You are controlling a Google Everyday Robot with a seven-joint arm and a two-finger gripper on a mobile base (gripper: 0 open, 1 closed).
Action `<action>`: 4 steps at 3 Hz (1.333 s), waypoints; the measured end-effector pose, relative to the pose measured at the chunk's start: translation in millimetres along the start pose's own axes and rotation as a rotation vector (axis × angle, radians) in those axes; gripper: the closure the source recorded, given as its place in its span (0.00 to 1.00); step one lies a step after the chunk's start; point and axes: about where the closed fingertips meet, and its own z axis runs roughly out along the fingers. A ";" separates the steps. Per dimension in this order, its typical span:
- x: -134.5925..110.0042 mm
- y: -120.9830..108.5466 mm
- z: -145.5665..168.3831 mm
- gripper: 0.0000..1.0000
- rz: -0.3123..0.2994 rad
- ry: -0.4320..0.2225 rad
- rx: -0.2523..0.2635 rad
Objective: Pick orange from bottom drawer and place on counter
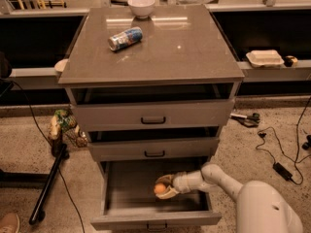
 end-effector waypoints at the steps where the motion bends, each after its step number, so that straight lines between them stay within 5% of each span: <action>1: -46.2 0.6 -29.6 1.00 -0.109 0.011 0.055; 2: -108.2 -4.5 -76.0 1.00 -0.188 0.053 0.177; 3: -154.0 19.7 -84.8 1.00 -0.218 0.081 0.208; 4: -156.5 50.4 -66.3 1.00 -0.212 0.076 0.152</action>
Offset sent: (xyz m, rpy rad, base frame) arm -0.0786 0.0022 0.1972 -0.0897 -0.2710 -0.0834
